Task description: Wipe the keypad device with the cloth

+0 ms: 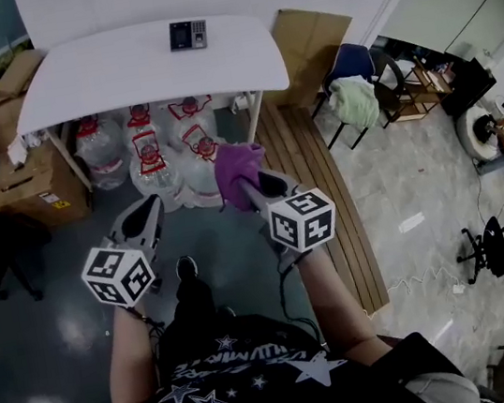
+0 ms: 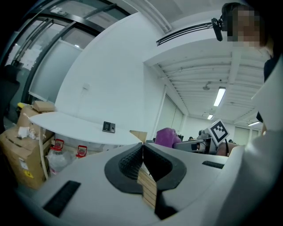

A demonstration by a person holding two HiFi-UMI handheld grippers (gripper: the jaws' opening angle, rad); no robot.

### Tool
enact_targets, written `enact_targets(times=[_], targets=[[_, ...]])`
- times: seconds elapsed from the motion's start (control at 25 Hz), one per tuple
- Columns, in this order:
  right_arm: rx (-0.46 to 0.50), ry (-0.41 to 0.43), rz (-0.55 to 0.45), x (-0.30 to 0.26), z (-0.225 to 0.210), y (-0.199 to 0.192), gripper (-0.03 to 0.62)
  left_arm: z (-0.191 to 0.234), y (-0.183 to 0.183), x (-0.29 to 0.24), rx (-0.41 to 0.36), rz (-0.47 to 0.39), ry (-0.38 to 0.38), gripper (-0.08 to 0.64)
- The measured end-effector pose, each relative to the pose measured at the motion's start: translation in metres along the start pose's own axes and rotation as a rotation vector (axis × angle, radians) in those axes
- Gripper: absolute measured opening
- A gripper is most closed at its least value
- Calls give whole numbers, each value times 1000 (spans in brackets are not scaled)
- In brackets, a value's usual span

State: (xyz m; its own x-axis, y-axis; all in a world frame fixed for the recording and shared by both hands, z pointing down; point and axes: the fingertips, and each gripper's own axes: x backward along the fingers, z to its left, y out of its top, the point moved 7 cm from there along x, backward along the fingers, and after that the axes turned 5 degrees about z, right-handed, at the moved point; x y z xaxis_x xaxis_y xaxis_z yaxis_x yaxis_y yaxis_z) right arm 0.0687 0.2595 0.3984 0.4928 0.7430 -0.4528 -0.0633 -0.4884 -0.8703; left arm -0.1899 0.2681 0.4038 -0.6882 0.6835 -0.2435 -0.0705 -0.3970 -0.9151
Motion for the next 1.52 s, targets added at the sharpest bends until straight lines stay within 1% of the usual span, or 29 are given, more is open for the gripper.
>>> enact_targets(times=[0.32,0.56,0.8,0.96,1.16,1.52], targets=[[-21,-24,15,-57,-26,22,98,53,15,-52,24,8,-41,9],[-31,-41,18,-100,-46,53,98,98,45,-90,32,4,-51,9],[-49,-53,30,-139,-57,71,98,134,59,-120,32,22,-77,9],[-61,-61,32,-153,-62,85,98,148,71,-134,39,37,-98,9],[-67,-81,38,-169,-72,86,98,164,67,-155,41,58,-125,9],[-95,-109,30,-204,-83,102,98,193,79,-188,24,79,-173,9]])
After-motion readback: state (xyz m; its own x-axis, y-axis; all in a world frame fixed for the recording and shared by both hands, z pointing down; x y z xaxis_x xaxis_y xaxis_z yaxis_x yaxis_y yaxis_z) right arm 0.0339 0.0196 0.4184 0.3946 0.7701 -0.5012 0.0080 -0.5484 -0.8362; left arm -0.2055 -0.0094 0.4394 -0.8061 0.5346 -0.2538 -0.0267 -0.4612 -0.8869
